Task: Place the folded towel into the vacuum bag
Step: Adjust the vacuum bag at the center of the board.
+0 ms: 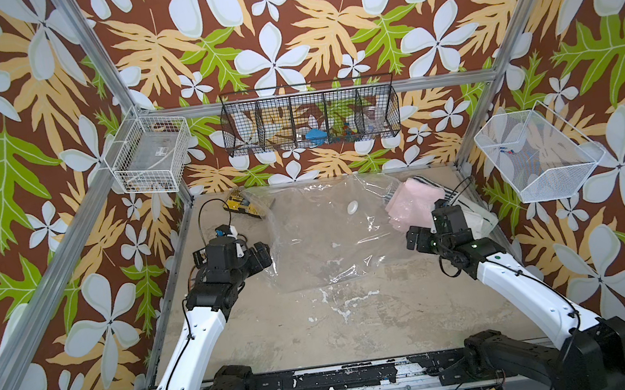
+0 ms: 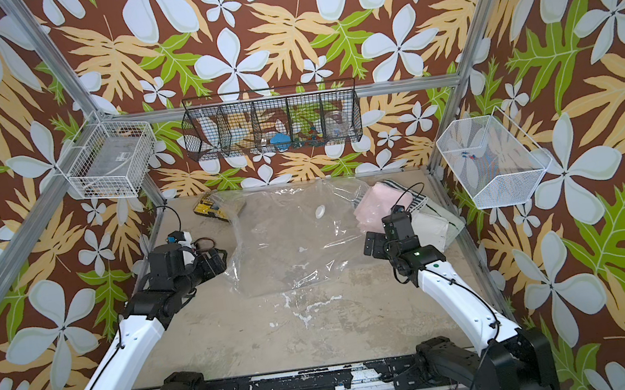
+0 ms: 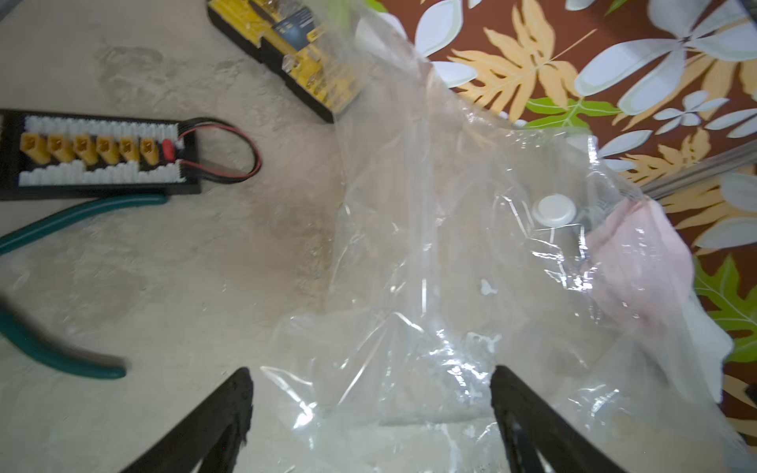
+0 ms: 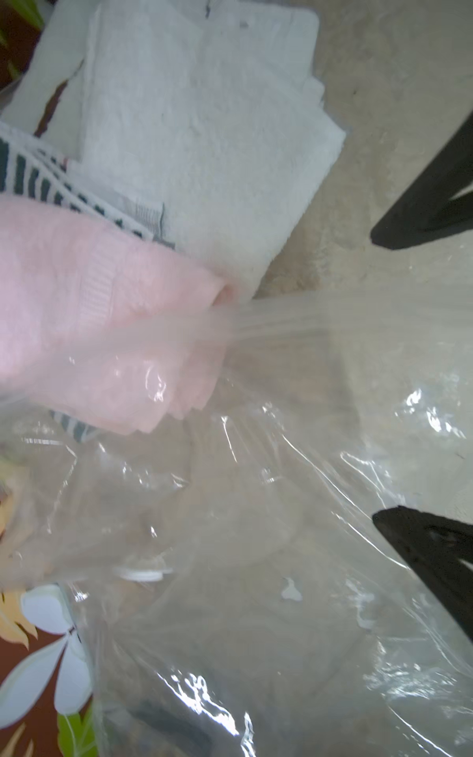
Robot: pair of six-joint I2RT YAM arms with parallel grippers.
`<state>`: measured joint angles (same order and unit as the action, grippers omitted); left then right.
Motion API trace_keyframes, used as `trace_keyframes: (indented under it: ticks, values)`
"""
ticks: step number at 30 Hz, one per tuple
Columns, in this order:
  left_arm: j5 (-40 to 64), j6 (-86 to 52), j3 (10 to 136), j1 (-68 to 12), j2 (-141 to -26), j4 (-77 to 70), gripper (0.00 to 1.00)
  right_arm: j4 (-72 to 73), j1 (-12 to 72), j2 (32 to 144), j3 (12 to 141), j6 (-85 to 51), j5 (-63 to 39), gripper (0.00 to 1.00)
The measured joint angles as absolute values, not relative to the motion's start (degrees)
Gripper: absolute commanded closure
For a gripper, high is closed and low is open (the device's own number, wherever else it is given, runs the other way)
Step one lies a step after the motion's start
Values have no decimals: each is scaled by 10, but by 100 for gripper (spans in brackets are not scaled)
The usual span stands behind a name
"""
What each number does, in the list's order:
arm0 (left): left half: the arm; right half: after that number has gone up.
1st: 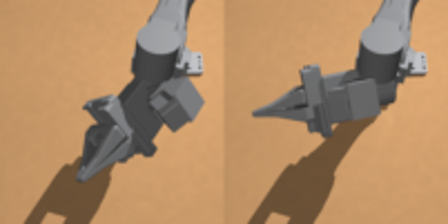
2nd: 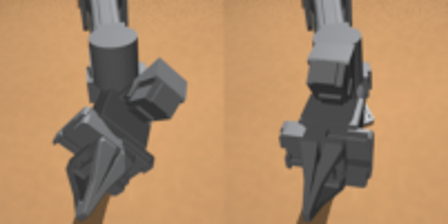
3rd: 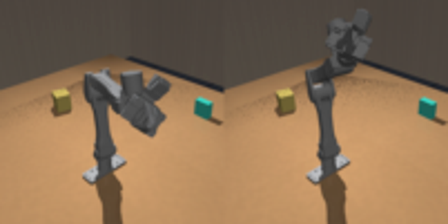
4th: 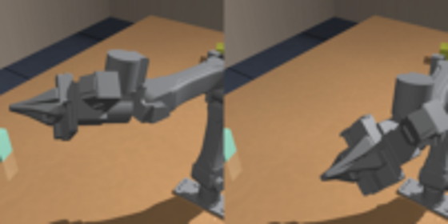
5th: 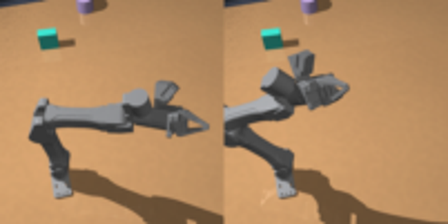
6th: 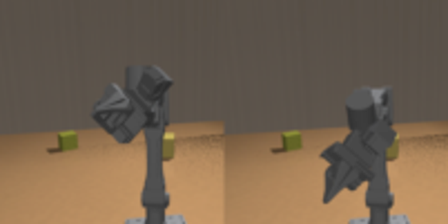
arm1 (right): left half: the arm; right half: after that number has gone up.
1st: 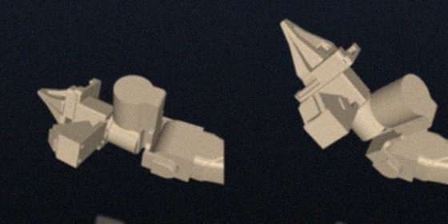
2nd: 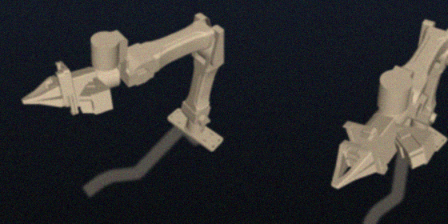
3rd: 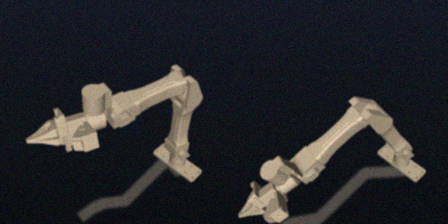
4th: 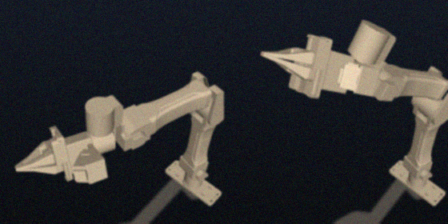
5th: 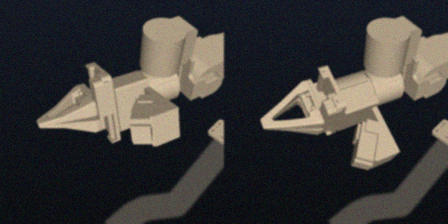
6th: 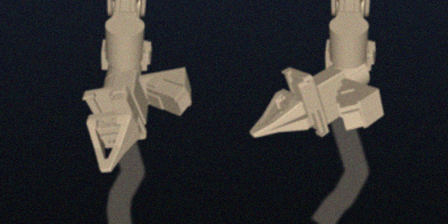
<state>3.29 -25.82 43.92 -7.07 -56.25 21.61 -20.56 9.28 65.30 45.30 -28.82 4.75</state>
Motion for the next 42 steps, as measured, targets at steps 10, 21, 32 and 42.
trace_keyframes:
  ticks: [10, 21, 32, 42]
  values:
    - [107, -373, 296, -49, -554, 144, 17, -190, 45, 726, 443, -319, -7, 47]
    - [116, -448, 300, -30, -600, 18, 66, -173, 98, 594, 335, -371, -135, 100]
    - [74, -396, 426, 70, -690, 29, 68, -235, 283, 493, 252, -464, -165, 53]
    - [54, -340, 487, 49, -606, 121, 41, -308, 162, 525, 390, -386, -80, 11]
